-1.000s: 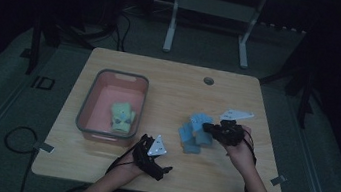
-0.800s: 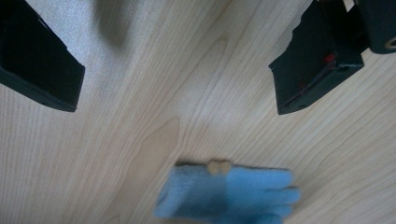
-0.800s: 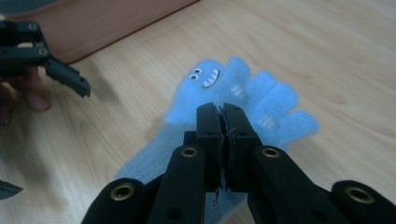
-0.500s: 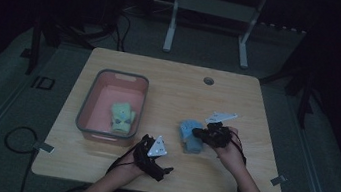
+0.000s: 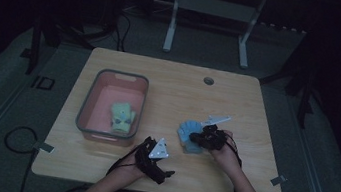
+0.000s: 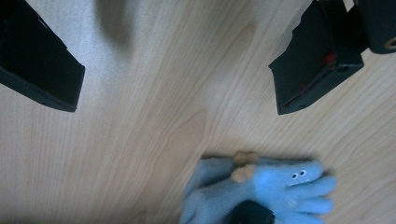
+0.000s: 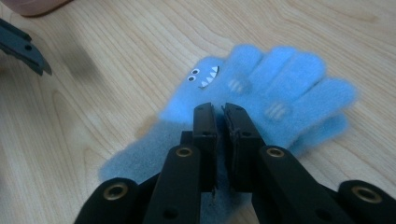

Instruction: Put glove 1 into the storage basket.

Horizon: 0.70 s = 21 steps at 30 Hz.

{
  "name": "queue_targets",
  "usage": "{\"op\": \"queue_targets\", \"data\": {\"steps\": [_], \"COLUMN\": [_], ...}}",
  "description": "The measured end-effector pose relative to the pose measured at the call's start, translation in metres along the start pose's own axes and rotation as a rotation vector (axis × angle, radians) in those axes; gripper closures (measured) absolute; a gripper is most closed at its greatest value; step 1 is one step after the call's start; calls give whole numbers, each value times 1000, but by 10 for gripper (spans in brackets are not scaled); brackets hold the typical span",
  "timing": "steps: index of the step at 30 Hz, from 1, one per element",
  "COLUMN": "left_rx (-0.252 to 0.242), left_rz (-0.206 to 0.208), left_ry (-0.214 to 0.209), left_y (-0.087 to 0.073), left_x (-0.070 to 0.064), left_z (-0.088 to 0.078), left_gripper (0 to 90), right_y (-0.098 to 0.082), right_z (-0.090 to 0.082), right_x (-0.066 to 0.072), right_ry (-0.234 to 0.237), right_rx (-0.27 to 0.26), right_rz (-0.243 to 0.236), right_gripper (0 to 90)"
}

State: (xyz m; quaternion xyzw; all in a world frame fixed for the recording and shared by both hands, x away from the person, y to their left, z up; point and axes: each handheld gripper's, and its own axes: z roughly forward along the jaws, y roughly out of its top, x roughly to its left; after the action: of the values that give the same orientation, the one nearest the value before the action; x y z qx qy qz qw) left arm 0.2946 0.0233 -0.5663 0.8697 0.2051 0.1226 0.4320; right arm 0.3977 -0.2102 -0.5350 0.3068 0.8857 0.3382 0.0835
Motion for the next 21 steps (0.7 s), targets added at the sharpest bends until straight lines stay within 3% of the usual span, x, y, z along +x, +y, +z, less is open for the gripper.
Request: {"op": "queue_targets", "data": {"steps": [6,7,9,10,11,13,14,15,21], "left_rx": [49,51,46,38,38,37,35,38,38], "left_rz": [-16,-15,-29,-49,-49,-46,-47,-46,-35], "left_ry": [22,43,48,54,54,62,63,63,63], "left_y": [2,2,3,4,4,4,5,5,6], "left_x": [0,0,1,3,3,3,3,3,-1], "left_z": [1,0,-1,-3,-3,-4,-4,-4,-3], "left_gripper": [26,26,26,26,26,26,26,26,26], "right_y": [3,2,2,1,1,-2,-2,-4,-10], "right_z": [-14,-19,-22,-25,-25,-28,-28,-30,-34], "right_x": [2,1,0,-1,-1,-4,-4,-6,-11], "right_ry": [-7,-11,-10,-21,-21,-32,-32,-15,-25], "right_rx": [-47,-66,-73,-90,-90,-101,-101,-106,-129], "right_rz": [8,10,23,40,40,49,49,49,66], "right_gripper": [692,613,592,484,484,364,364,275,141]}}
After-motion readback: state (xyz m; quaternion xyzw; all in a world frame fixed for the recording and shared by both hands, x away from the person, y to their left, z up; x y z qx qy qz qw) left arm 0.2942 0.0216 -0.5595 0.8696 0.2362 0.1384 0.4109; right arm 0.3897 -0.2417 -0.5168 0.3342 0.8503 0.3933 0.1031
